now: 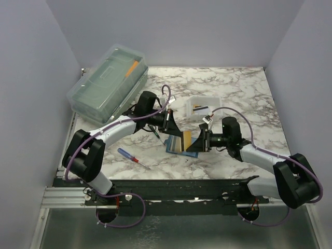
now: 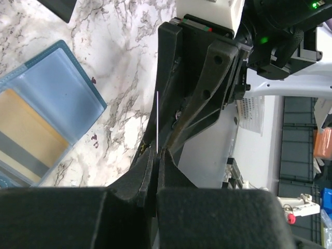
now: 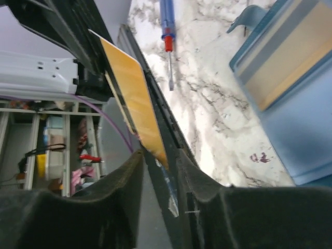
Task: Put the credit cards into the card holder
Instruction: Insert the credit card into the card holder.
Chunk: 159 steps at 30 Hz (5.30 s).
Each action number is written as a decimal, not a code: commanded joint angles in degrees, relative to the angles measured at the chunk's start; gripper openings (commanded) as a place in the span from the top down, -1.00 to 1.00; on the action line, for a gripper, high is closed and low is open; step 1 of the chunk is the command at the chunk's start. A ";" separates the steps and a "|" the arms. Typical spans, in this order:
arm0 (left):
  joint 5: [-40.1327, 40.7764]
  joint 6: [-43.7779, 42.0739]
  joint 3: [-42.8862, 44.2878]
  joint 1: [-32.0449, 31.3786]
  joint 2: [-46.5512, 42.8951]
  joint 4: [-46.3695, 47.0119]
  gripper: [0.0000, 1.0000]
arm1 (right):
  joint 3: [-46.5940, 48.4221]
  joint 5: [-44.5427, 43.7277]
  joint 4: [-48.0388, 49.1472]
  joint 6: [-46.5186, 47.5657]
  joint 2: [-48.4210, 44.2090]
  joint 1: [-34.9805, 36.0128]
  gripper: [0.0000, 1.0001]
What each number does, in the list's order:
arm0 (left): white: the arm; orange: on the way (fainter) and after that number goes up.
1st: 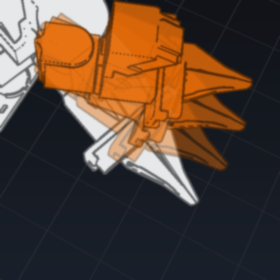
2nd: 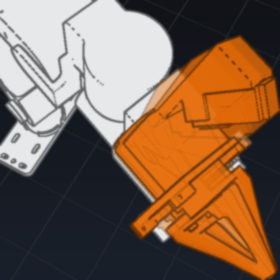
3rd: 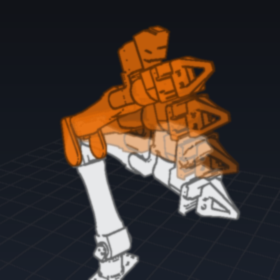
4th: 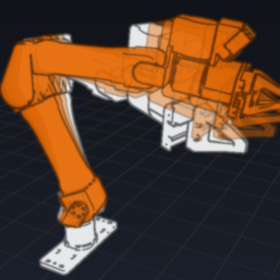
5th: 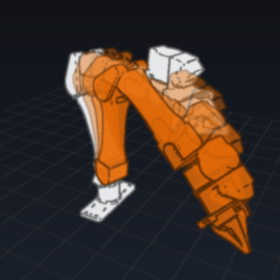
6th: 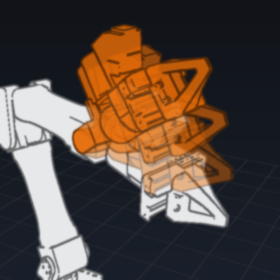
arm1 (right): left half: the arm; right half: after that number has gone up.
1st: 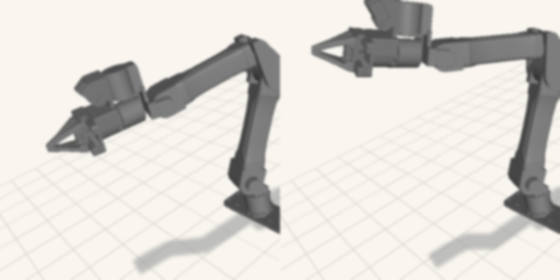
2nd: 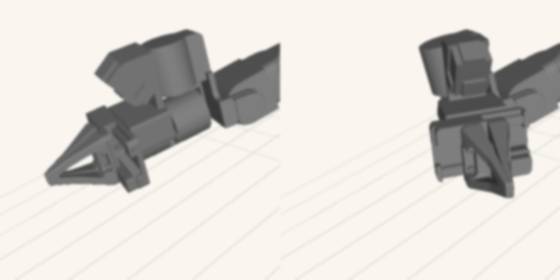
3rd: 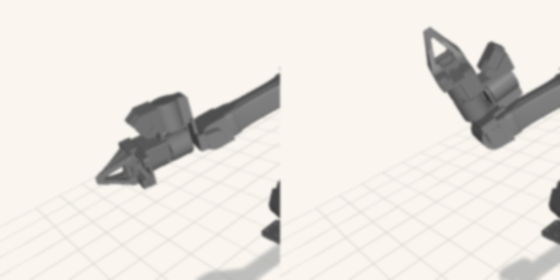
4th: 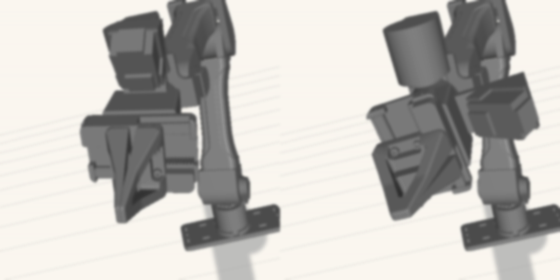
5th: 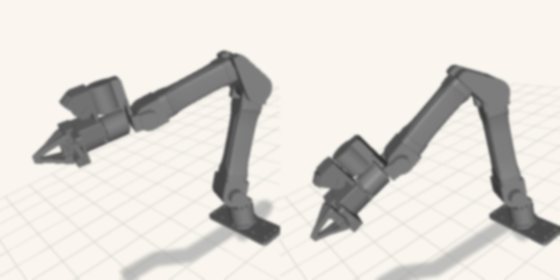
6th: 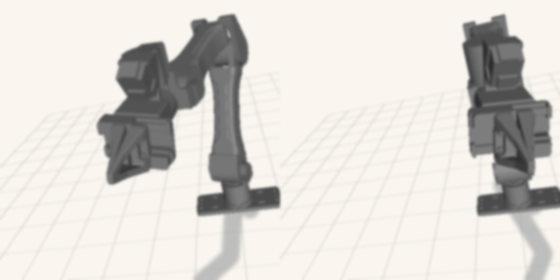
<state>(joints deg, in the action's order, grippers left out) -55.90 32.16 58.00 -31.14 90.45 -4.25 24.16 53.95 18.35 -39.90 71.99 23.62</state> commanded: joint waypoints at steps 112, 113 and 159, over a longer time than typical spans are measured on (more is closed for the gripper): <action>31.93 0.65 5.52 -3.49 7.91 -23.49 0.18 | 13.88 -30.10 -24.33 -0.44 18.80 5.21 0.15; 32.81 0.22 5.55 -3.49 7.12 -24.11 0.13 | 14.16 -30.61 -25.84 -0.15 17.71 5.21 0.09; 36.36 -3.38 5.61 -3.14 15.28 -25.26 0.45 | 22.99 -23.64 -19.21 4.33 25.32 6.32 0.19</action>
<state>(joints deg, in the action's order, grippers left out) -19.84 29.28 63.13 -34.22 103.72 -29.45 49.58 23.64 -6.22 -33.47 96.47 29.04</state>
